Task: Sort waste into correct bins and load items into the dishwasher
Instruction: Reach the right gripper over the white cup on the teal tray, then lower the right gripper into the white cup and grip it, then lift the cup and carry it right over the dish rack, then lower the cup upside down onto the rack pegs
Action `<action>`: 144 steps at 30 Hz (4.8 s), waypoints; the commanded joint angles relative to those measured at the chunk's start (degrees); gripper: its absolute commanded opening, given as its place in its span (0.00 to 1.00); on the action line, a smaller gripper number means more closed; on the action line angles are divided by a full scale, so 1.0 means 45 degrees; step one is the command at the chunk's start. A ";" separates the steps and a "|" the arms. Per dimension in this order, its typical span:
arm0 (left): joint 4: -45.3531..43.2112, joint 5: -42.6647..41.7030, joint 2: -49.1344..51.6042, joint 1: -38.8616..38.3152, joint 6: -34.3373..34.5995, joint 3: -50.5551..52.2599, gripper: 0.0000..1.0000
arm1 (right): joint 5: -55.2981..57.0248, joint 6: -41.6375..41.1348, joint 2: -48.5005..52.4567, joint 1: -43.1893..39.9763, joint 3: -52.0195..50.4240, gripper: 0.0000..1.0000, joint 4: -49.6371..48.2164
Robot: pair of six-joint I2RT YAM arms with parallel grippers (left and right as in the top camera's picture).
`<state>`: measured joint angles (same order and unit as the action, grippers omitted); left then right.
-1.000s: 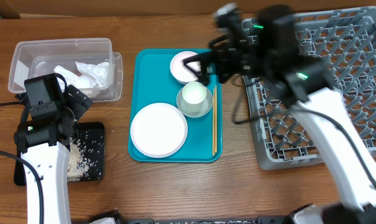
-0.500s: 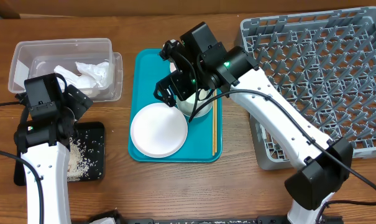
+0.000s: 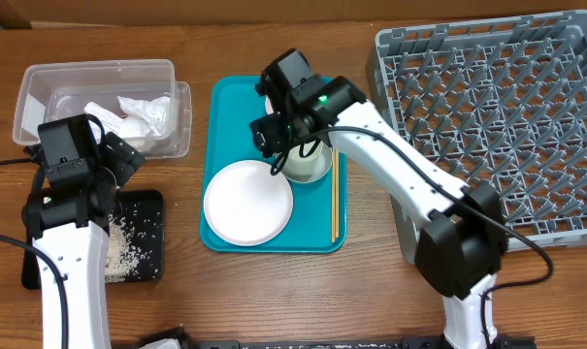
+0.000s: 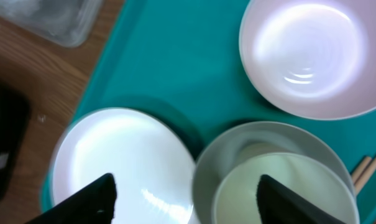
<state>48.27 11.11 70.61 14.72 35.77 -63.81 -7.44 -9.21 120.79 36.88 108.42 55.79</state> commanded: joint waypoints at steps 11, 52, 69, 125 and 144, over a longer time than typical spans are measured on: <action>-0.0019 -0.0053 -0.0121 0.0049 -0.0243 -0.0189 1.00 | 0.2123 -0.3215 0.0534 0.0117 0.0053 0.61 0.0175; -0.0019 -0.0053 -0.0121 0.0049 -0.0243 -0.0189 1.00 | 0.2429 -0.4634 0.0593 0.0719 0.0049 0.28 0.0680; -0.0015 -0.0053 -0.0121 0.0049 -0.0243 -0.0189 1.00 | 0.2307 -0.4629 0.0612 0.0743 -0.0840 0.25 0.0034; -0.0019 -0.0053 -0.0121 0.0049 -0.0243 -0.0189 1.00 | -0.8369 0.0559 0.0695 -1.0720 0.8082 0.04 0.6533; -0.0019 -0.0053 -0.0121 0.0049 -0.0243 -0.0189 1.00 | -1.3279 -0.3376 0.0787 -1.1982 -0.0568 0.04 -0.3541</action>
<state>48.25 11.09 70.61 14.74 35.77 -63.81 -64.40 -17.19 124.16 -16.84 108.51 42.24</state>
